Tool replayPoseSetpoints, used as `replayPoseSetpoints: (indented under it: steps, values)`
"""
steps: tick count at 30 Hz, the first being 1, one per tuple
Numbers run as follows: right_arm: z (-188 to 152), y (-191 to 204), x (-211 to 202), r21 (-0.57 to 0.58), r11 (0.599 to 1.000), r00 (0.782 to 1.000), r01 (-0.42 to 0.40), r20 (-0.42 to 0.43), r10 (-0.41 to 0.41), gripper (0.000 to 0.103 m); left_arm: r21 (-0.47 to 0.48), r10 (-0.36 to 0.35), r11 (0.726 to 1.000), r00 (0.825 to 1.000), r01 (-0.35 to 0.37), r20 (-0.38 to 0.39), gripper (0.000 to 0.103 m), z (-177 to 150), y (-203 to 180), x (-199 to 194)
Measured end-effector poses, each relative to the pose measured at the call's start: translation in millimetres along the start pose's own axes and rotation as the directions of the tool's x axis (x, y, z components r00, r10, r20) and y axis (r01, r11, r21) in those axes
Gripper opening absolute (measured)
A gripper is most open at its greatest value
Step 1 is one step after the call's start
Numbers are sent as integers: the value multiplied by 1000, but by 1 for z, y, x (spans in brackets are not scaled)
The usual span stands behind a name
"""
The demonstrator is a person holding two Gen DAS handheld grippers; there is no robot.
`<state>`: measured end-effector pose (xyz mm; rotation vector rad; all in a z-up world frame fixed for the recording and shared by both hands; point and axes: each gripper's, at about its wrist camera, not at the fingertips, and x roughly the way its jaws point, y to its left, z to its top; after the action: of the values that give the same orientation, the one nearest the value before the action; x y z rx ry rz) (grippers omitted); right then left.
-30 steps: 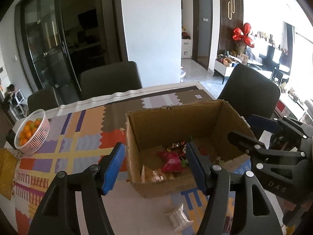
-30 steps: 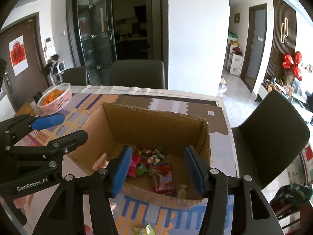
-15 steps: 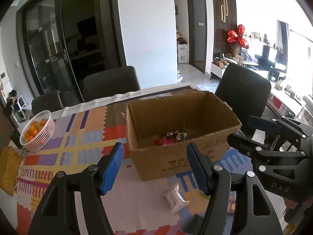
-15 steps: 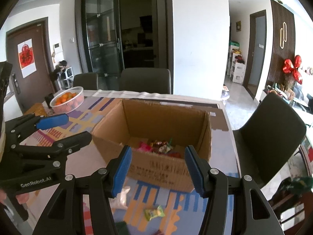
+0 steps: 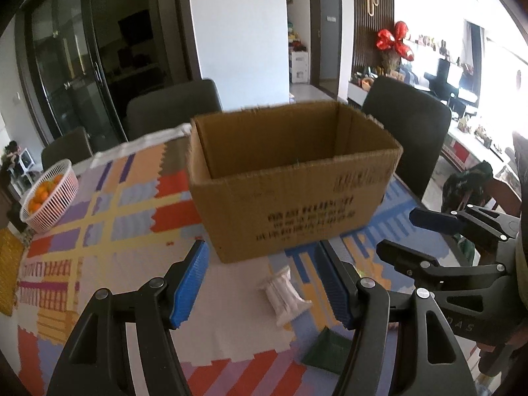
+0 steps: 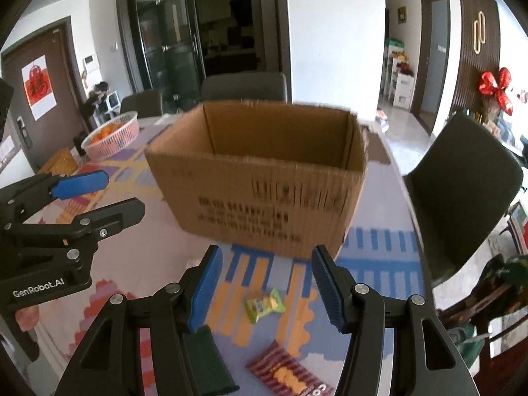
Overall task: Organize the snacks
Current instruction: 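Grasp the white wrapped packet with the left tool while the right tool grasps the yellow-green candy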
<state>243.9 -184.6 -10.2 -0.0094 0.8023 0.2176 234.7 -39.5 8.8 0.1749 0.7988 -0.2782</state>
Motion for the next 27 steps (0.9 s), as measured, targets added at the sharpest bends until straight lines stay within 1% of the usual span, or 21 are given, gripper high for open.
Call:
replayPoseSetpoints:
  steps: [7, 15, 20, 24, 27]
  values:
    - [-23, -3, 20, 13, 1000, 997, -8, -74, 9, 57, -20, -31, 999, 997, 30, -67, 65, -20, -3, 25]
    - [-43, -3, 37, 51, 999, 992, -3, -123, 9, 57, -25, -61, 998, 990, 58, -124, 65, -39, -1, 52]
    - [-51, -6, 50, 105, 994, 986, -5, -164, 22, 57, -37, -100, 995, 984, 96, -147, 65, -45, -1, 69]
    - [-56, -13, 61, 166, 986, 981, -2, -189, 34, 57, -47, -107, 994, 981, 100, -164, 65, -46, 0, 82]
    - [-58, -15, 65, 182, 983, 980, 10, -195, 26, 57, -51, -111, 993, 978, 104, -177, 63, -49, 0, 92]
